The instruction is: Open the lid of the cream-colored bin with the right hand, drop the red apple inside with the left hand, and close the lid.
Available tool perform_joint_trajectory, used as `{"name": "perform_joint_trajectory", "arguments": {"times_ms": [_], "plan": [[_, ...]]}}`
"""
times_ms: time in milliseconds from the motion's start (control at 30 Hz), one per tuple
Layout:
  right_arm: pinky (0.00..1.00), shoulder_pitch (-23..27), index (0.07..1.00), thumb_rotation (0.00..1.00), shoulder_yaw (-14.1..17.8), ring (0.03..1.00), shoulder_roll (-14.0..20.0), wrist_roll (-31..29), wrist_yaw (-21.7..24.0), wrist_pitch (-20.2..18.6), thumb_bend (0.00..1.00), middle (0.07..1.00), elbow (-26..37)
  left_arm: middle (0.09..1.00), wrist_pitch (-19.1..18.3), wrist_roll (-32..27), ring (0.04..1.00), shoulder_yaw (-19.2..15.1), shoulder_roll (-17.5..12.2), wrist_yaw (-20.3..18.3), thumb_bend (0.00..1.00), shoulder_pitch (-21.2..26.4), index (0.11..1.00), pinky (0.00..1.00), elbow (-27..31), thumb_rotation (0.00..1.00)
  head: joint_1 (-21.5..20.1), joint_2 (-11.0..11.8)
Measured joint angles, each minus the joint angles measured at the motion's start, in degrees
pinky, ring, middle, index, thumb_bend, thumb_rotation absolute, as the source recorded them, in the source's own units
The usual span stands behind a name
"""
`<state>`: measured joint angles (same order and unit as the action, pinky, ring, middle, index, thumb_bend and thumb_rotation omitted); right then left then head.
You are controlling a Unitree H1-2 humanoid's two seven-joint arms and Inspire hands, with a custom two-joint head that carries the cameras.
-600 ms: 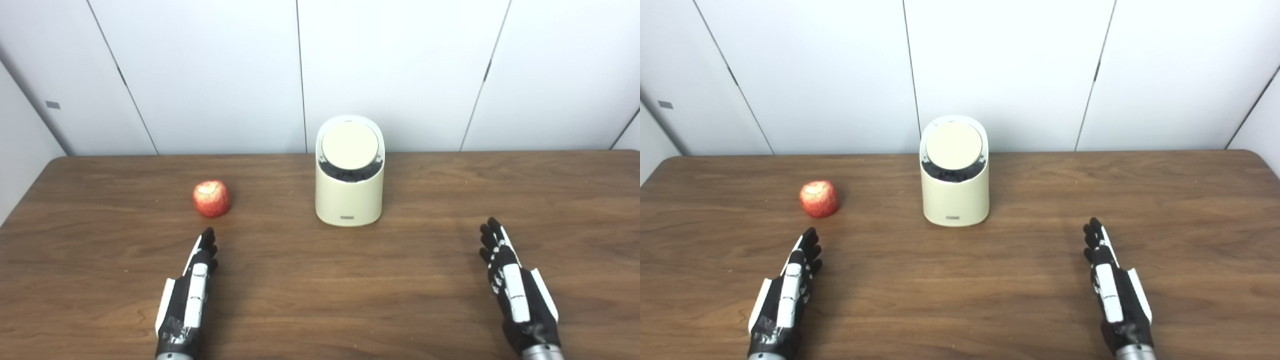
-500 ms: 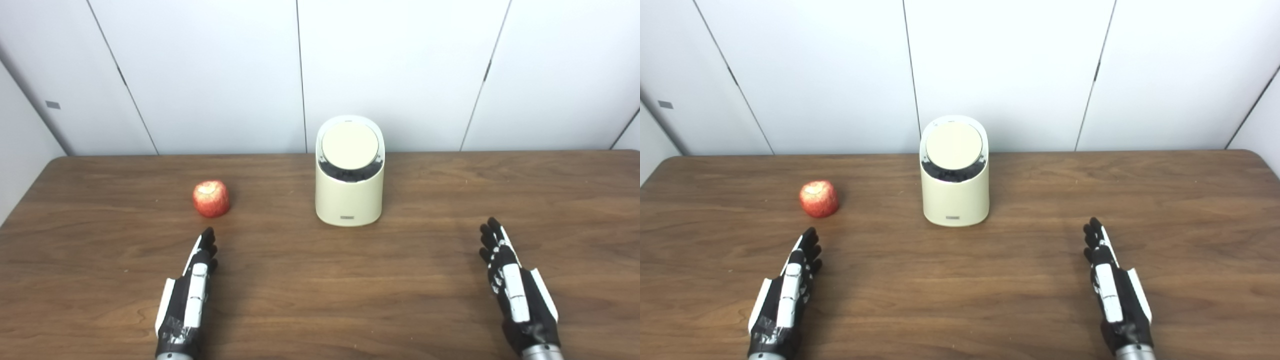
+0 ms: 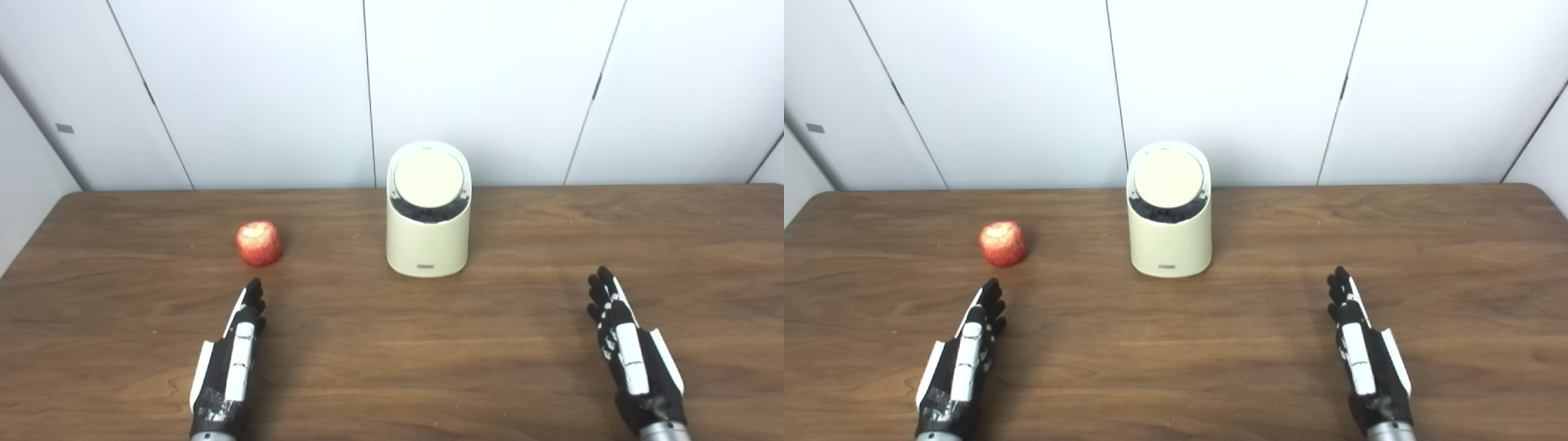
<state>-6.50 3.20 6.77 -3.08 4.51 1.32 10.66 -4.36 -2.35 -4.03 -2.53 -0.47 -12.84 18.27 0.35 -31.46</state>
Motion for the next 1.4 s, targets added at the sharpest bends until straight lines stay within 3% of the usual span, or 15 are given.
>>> {"name": "perform_joint_trajectory", "arguments": {"times_ms": [167, 267, 400, 500, 700, 800, 933, 1133, 1400], "plan": [[1.0, 0.1, 1.0, 0.9, -0.2, 1.0, 0.02, 1.17, -0.05, -1.02, 0.6, 0.985, 0.69, 1.0, 0.14, -0.06, 1.0, -0.04, -0.04, -0.1, 0.46, 0.04, 1.0, 1.0, -0.18, 0.93, -0.26, 0.44], [1.0, 1.02, 1.0, 0.85, -0.12, 0.988, 0.13, 1.75, -0.16, -1.13, 0.58, 0.984, 0.7, 1.0, 1.1, -0.09, 1.0, -0.04, -0.07, -0.24, 0.46, 0.1, 1.0, 1.0, -0.94, 0.91, -0.53, 0.61], [0.96, 4.89, 1.0, 0.77, -0.25, 0.968, 1.18, 5.38, -0.33, -1.9, 0.57, 0.973, 1.35, 1.0, 2.48, -0.07, 1.0, -0.01, -0.07, -0.26, 0.47, 0.17, 1.0, 1.0, -1.84, 0.87, -0.35, 0.88], [0.94, 8.4, 0.997, 0.71, -0.47, 0.95, 2.48, 8.14, -0.33, -4.12, 0.64, 0.959, 3.69, 1.0, 2.77, -0.03, 1.0, 0.05, -0.08, -0.25, 0.48, 0.22, 1.0, 1.0, -2.01, 0.86, -0.35, 1.05], [0.91, 13.88, 0.995, 0.66, -2.4, 0.93, 3.39, 12.86, 0.01, -7.77, 0.69, 0.953, 5.82, 1.0, 2.8, 0.33, 1.0, 0.37, -0.09, -0.24, 0.46, 0.28, 1.0, 1.0, -2.05, 0.87, -0.44, 1.14], [0.93, 15.78, 0.993, 0.66, -3.13, 0.942, 3.44, 15.04, 0.05, -9.32, 0.73, 0.951, 5.78, 1.0, 2.76, 0.48, 1.0, 0.38, -0.09, -0.16, 0.48, 0.27, 1.0, 1.0, -2.04, 0.85, -0.7, 1.14], [0.98, 20.53, 0.979, 0.58, -4.0, 0.982, 3.37, 16.86, 0.2, -12.3, 0.77, 0.951, 5.41, 1.0, 2.78, 0.56, 1.0, 0.42, -0.16, -0.25, 0.48, 0.25, 1.0, 1.0, -2.04, 0.84, -0.88, 1.14], [0.87, 28.69, 0.944, 0.44, -6.43, 0.907, 0.83, 20.17, -0.3, -15.05, 0.76, 0.918, 3.8, 1.0, 2.79, 0.86, 1.0, 0.66, -0.18, -0.33, 0.45, 0.26, 1.0, 1.0, -2.0, 0.83, -0.79, 1.41], [0.89, 35.62, 0.944, 0.41, -9.25, 0.912, 0.07, 24.66, -1.64, -15.35, 0.78, 0.916, -6.03, 1.0, 2.76, 1.71, 1.0, 0.8, -0.17, -0.41, 0.45, 0.25, 1.0, 1.0, -1.85, 0.81, -0.97, 1.23]]}}
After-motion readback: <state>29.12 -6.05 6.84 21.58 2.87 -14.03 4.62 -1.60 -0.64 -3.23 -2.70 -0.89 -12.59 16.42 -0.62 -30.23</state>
